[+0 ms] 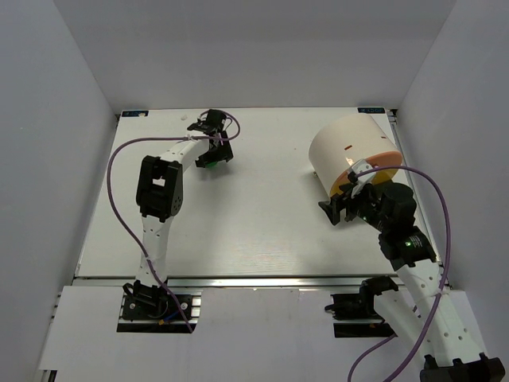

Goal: Sort the legos into containers by color

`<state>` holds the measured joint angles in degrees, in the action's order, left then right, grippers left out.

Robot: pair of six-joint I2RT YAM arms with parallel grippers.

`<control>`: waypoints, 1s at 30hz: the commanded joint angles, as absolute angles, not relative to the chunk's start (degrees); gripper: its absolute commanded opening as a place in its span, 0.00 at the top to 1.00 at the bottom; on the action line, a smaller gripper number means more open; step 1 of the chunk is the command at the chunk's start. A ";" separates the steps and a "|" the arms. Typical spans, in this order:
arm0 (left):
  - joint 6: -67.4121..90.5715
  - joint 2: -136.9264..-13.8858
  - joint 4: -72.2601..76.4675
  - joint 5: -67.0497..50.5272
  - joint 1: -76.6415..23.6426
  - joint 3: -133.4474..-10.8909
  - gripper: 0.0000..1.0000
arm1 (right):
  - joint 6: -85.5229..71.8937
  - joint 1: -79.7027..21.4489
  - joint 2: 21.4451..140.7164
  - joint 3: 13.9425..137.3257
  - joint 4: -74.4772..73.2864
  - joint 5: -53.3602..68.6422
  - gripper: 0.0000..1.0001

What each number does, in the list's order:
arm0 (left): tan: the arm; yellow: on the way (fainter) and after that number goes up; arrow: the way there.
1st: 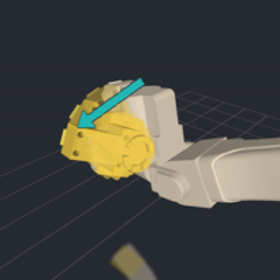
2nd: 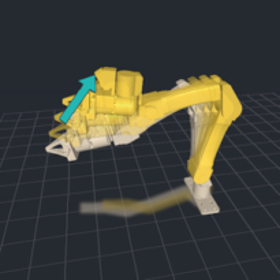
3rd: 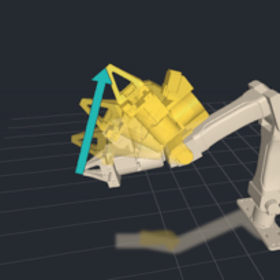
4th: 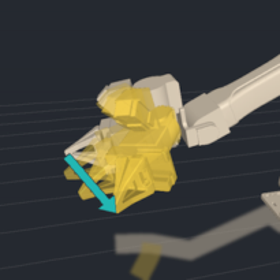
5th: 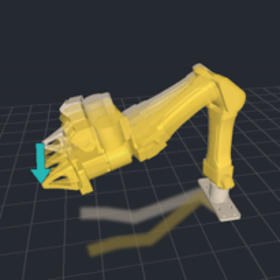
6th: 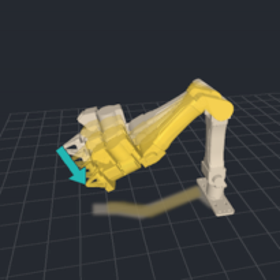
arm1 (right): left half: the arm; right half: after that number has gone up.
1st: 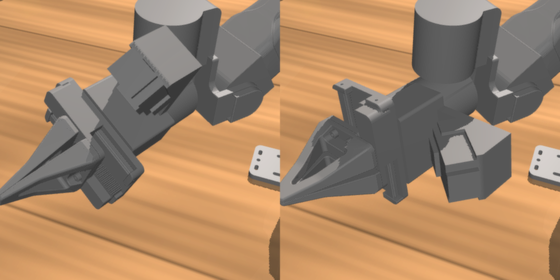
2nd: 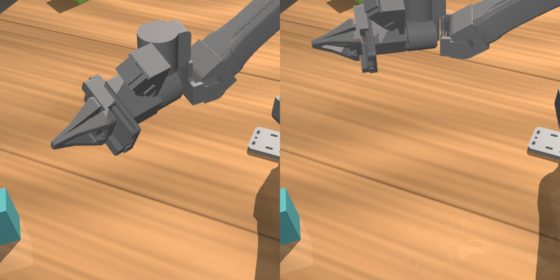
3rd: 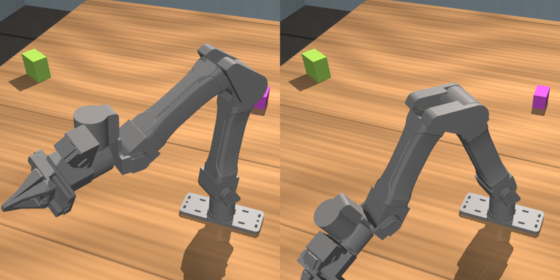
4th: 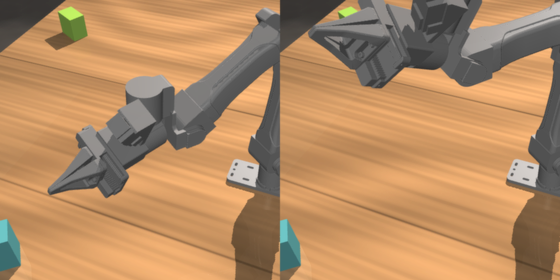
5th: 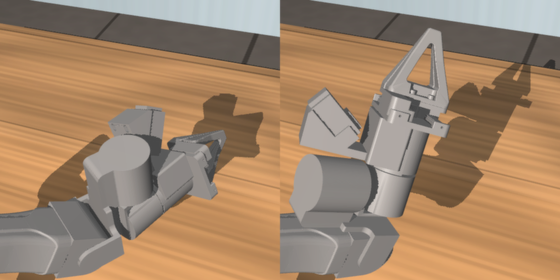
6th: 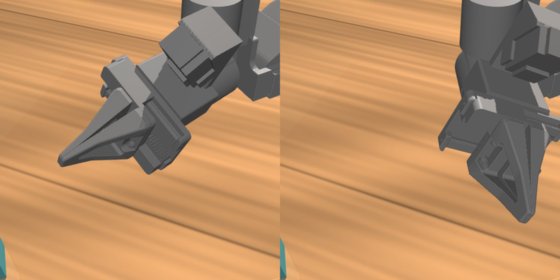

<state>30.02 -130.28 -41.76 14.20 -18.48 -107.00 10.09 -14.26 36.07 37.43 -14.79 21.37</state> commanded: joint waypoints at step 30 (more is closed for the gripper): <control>29.35 -121.84 -26.66 -17.49 -15.56 -97.58 0.75 | 8.01 -14.24 39.89 41.83 -16.42 32.85 0.16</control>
<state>29.76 -128.77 -34.89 1.74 -15.40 -102.35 9.30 -14.26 38.24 37.93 -15.42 26.26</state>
